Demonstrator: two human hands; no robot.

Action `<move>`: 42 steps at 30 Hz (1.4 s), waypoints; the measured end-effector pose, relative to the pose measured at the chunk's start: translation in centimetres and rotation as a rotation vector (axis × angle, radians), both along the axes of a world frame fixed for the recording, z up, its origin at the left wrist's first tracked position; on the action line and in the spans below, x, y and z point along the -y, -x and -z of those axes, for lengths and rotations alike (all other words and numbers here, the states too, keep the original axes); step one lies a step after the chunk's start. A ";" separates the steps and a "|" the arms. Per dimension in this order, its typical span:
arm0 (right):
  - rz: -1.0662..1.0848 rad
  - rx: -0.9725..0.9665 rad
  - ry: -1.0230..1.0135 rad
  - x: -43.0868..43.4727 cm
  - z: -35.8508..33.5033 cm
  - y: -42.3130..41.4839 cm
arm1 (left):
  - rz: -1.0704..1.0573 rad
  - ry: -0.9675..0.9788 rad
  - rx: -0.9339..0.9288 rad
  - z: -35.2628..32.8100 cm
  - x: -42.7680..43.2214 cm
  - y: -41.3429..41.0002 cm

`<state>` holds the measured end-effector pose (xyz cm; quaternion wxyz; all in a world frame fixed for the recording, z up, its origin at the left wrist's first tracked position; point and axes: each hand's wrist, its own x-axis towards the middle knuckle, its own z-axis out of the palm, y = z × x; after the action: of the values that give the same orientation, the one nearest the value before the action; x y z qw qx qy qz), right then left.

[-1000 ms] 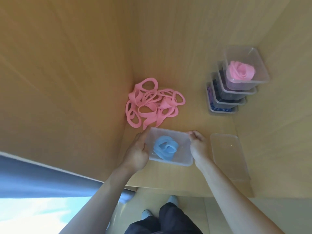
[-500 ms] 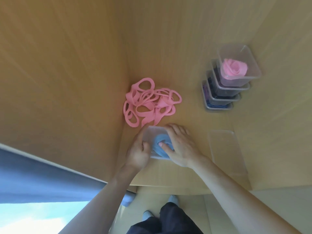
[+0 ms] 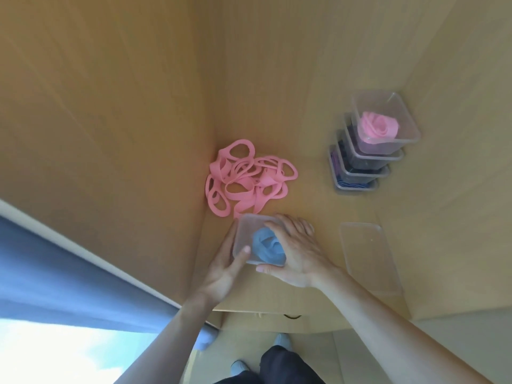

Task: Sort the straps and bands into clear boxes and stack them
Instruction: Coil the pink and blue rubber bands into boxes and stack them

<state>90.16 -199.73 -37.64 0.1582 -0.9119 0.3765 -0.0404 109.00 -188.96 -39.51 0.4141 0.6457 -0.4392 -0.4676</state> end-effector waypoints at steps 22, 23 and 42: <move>0.133 0.156 -0.226 0.5 -2.8 -0.1 | -0.042 0.037 0.121 2.4 0.0 0.5; 0.134 0.151 -0.218 0.5 -2.8 -0.1 | -0.046 0.033 0.090 2.4 -0.1 0.4; 0.257 0.341 -0.432 0.7 -5.2 -0.4 | -0.061 0.416 0.187 -3.0 2.5 0.3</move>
<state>90.54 -200.46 -32.45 0.4028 -0.7821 0.4568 -0.1319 108.73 -191.44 -36.51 0.5098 0.6000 -0.5430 -0.2921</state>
